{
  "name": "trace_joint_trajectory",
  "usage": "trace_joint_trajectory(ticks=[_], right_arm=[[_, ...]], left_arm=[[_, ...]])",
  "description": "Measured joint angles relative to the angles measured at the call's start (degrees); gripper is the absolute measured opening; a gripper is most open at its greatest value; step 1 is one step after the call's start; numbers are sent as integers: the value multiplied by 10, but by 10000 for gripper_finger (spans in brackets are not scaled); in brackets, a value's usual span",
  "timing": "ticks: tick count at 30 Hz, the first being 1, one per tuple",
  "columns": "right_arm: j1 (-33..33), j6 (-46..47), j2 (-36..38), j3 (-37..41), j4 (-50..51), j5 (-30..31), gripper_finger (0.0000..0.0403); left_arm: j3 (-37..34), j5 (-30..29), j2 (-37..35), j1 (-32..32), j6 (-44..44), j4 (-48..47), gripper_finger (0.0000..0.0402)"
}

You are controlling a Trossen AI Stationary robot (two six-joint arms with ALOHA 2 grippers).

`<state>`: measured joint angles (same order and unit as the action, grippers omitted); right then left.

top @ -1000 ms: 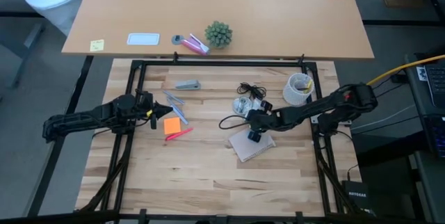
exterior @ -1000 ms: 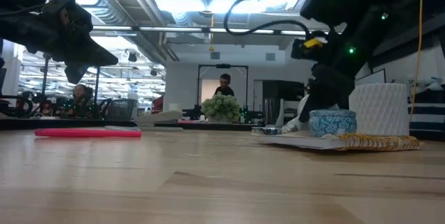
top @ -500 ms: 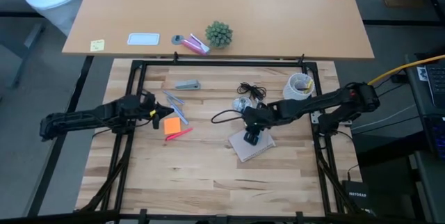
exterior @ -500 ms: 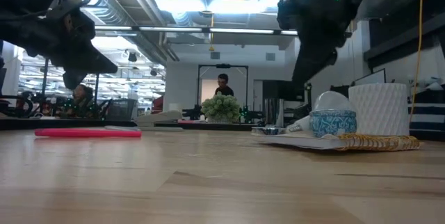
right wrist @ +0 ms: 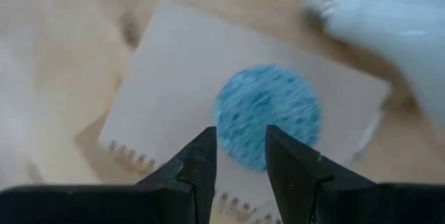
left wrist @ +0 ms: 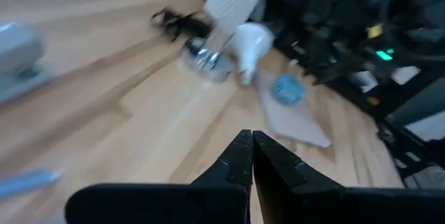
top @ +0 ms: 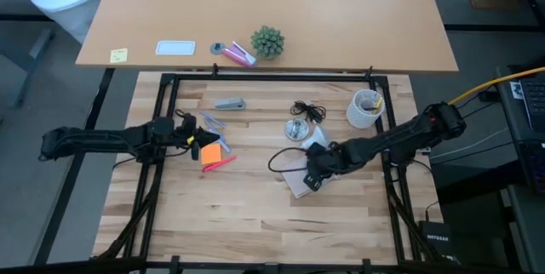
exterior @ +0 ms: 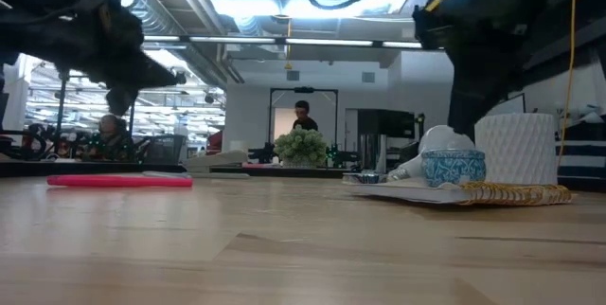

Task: Screw lightbulb
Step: Insert the lightbulb into the lamp

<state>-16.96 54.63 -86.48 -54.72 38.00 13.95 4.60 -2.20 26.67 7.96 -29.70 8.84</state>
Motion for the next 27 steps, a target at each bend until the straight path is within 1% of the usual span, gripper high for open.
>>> trace_joint_trajectory(ticks=[4,5,8,12,15,19,23,27], right_arm=[[-16,86,0,12,-5,110,122],[-16,111,0,16,-6,126,122],[-14,174,0,32,-5,137,122],[-14,244,0,58,-5,171,122],[-12,300,0,78,-6,193,122],[7,354,0,103,-6,204,122],[41,379,0,121,-28,220,122],[79,368,0,125,-66,231,122]], left_arm=[[1,0,60,-19,32,94,4],[1,0,75,-22,38,113,4],[1,0,113,-28,58,151,4],[2,0,151,-27,90,176,4],[2,-2,170,-27,111,185,4],[2,-19,186,-27,137,200,4],[2,-25,189,-27,169,229,4],[3,-25,189,-27,200,272,4]])
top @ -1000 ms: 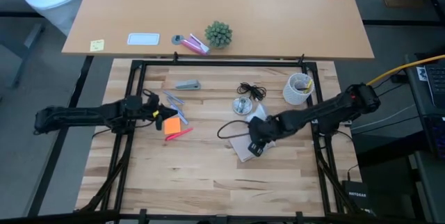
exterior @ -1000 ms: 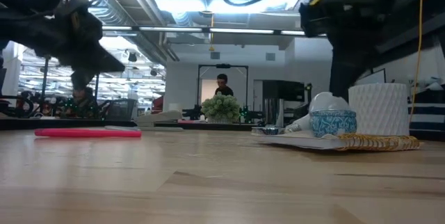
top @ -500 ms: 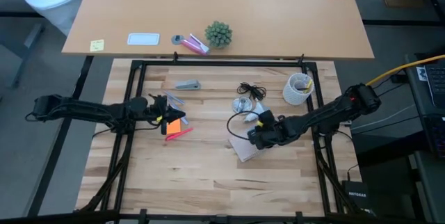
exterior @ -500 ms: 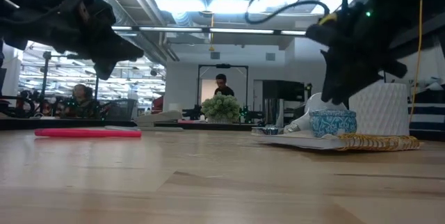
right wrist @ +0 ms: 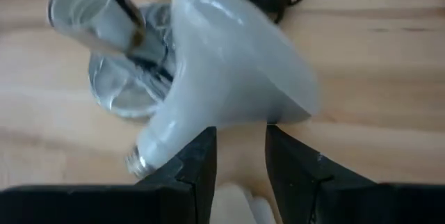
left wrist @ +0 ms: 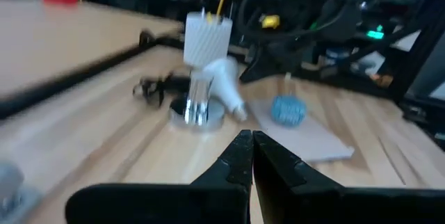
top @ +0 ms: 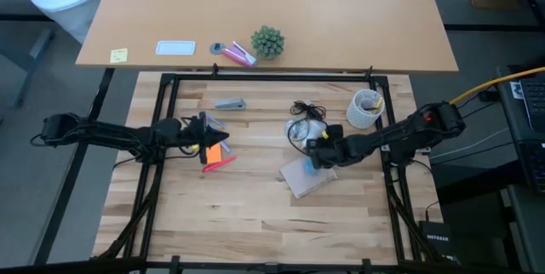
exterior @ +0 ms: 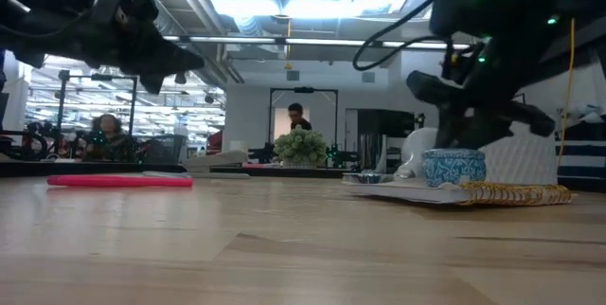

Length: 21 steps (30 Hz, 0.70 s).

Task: Screw lightbulb
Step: Insert the lightbulb into the lamp

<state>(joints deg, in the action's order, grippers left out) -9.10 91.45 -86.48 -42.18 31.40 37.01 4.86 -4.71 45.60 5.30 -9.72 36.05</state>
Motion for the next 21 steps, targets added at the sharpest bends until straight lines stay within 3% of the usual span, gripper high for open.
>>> trace_joint_trajectory(ticks=[12,21], right_arm=[[129,-94,0,0,-91,6,122],[164,-94,0,0,-163,-32,122]], left_arm=[[0,0,0,0,28,24,4],[0,0,0,0,27,14,4]])
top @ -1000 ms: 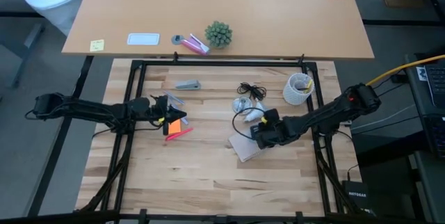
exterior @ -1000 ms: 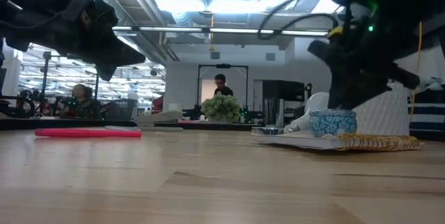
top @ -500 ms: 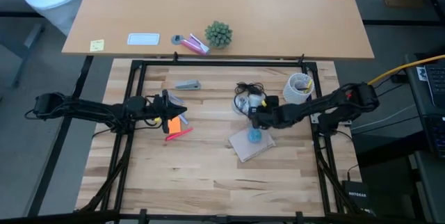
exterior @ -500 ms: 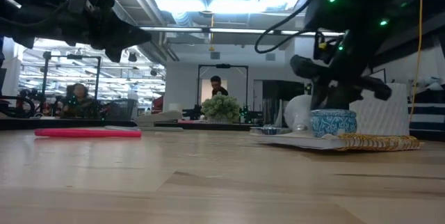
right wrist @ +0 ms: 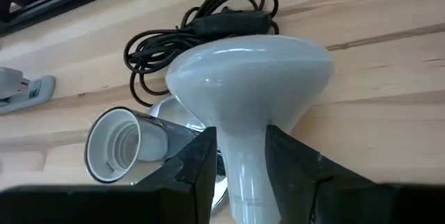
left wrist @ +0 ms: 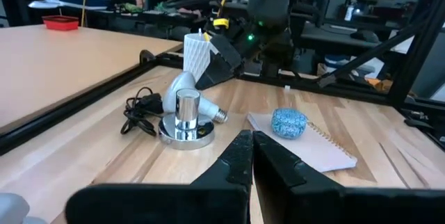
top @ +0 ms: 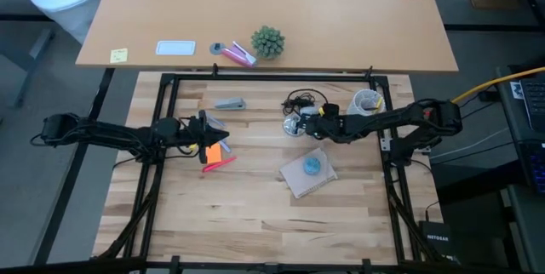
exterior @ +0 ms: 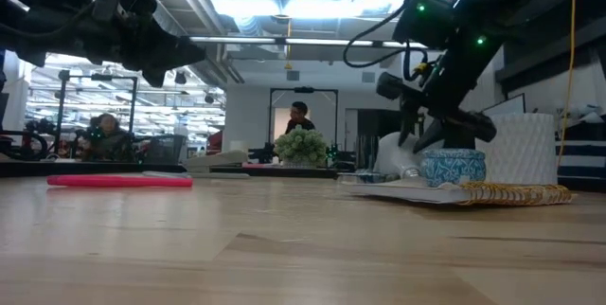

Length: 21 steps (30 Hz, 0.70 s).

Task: Screw lightbulb
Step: Insert the lightbulb into the lamp

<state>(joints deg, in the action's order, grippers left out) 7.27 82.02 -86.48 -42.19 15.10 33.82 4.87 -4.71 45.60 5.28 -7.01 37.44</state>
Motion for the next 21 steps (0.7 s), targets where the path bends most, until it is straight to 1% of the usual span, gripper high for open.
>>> trace_joint_trajectory(ticks=[7,13,16,21], right_arm=[[0,-28,0,0,0,-55,122],[0,-43,0,0,3,-64,124],[0,-44,0,0,10,-65,143],[0,-44,0,0,16,-64,205]], left_arm=[[0,0,0,0,0,-35,4],[0,0,0,0,0,-40,4],[0,0,0,0,2,-40,4],[0,0,0,0,26,-40,4]])
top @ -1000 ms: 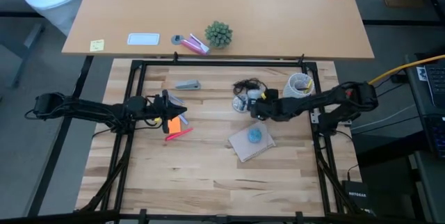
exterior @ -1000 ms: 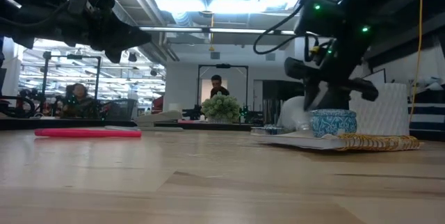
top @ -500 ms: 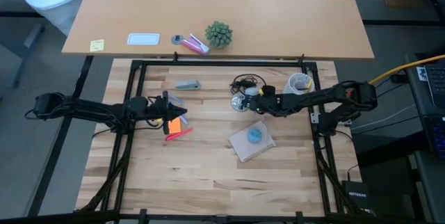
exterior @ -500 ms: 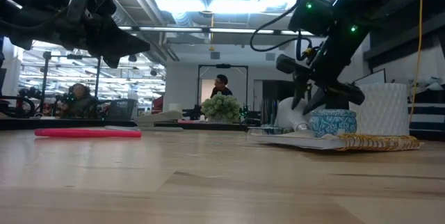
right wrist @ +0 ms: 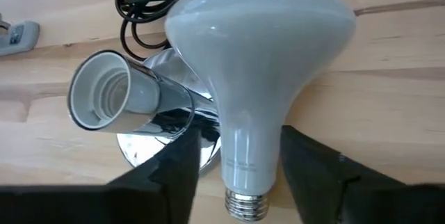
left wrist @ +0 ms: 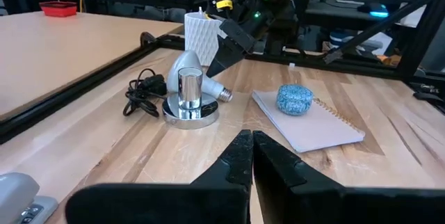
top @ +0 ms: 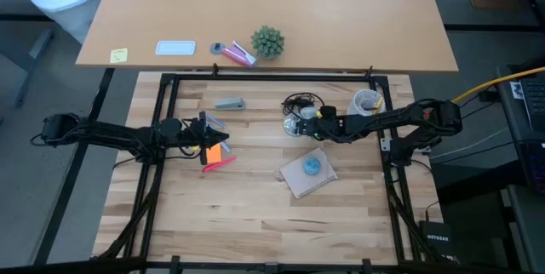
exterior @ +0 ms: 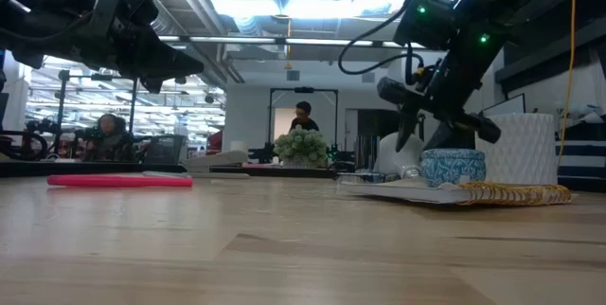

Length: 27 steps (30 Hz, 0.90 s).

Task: Screw lightbulb
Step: Insert the lightbulb into the lamp

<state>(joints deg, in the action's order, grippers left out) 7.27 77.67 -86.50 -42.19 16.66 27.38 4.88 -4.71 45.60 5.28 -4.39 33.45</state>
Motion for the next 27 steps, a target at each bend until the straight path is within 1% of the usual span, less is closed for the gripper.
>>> trace_joint_trajectory(ticks=[5,9,13,16,19,24,27], right_arm=[[0,3,-4,0,-6,0,262],[0,3,-35,0,-18,1,279],[4,4,-81,0,-64,15,276],[16,5,-106,-2,-77,23,268],[25,16,-116,-3,-85,29,256],[26,14,-120,0,-101,81,228],[31,14,-120,0,-96,87,213]], left_arm=[[0,0,0,0,19,0,4],[0,0,0,0,32,1,4],[0,0,0,0,34,1,4],[0,0,0,0,34,0,4],[0,0,0,0,34,-4,4],[0,0,0,0,33,-16,4],[0,0,0,0,29,-27,4]])
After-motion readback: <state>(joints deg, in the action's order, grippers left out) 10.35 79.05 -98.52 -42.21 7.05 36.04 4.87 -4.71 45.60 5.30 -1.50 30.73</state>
